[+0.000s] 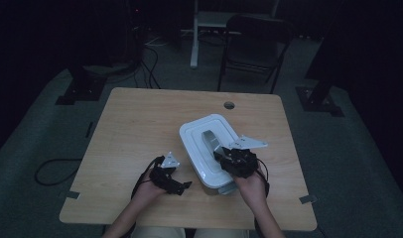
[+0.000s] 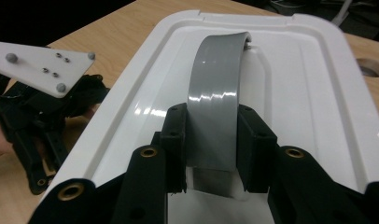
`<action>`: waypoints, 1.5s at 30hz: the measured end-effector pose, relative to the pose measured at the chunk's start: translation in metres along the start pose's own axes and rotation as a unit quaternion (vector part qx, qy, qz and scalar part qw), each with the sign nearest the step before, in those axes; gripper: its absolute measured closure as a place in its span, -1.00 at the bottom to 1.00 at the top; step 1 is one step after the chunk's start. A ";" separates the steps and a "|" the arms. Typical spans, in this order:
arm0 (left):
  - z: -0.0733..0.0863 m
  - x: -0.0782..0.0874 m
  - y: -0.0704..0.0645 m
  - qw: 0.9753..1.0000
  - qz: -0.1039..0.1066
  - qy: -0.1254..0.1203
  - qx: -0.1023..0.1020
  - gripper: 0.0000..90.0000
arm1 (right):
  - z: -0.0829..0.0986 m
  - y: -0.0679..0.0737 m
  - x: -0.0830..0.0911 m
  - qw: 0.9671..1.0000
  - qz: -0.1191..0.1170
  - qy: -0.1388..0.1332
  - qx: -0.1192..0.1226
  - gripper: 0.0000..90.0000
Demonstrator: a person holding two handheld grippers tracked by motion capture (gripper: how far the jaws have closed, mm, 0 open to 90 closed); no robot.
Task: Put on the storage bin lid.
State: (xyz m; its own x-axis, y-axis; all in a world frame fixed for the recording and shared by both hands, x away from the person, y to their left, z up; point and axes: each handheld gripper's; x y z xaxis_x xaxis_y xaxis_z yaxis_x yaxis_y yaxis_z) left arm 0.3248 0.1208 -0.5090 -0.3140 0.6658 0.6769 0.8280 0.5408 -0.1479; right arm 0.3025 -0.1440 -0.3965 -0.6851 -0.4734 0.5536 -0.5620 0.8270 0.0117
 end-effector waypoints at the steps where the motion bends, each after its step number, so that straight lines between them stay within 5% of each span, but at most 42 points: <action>1: 0.000 0.000 0.000 1.000 0.002 0.001 0.001 -0.99 | 0.001 0.001 0.000 1.000 -0.001 0.002 0.002 0.50; 10: -0.002 -0.001 -0.001 1.000 0.003 0.002 0.002 -0.99 | 0.003 -0.003 -0.004 1.000 -0.014 0.010 -0.009 0.49; 17: -0.003 -0.002 -0.001 1.000 0.003 0.003 0.002 -0.99 | 0.003 -0.012 0.003 1.000 -0.021 -0.013 -0.009 0.02; 29: -0.009 0.001 0.000 1.000 -0.001 -0.004 0.003 -0.99 | 0.011 -0.059 0.026 0.997 0.034 -0.040 -0.057 -0.67; 37: -0.012 0.000 -0.001 1.000 -0.002 -0.006 0.001 -0.99 | 0.026 -0.096 0.026 0.991 0.089 -0.048 -0.083 -0.70; 41: -0.013 -0.002 -0.001 1.000 -0.001 -0.005 0.001 -0.99 | 0.041 -0.113 0.008 0.989 0.132 -0.015 -0.071 -0.70; 45: -0.013 -0.003 -0.001 1.000 -0.001 0.000 -0.001 -0.99 | 0.055 -0.123 -0.006 0.987 0.138 -0.001 -0.085 -0.70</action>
State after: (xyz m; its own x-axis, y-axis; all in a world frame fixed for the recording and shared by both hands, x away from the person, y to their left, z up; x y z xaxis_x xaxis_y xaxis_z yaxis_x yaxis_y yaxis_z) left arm 0.3309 0.1109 -0.5014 -0.3150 0.6652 0.6770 0.8287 0.5404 -0.1454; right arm 0.3501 -0.2592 -0.4467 -0.8020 -0.2241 0.5537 -0.2689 0.9632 0.0003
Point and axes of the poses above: each handheld gripper's, and its own axes: x roughly backward along the jaws, z roughly out of its underside, y roughly to its left, and after that the axes turned 6 degrees about z, right-handed
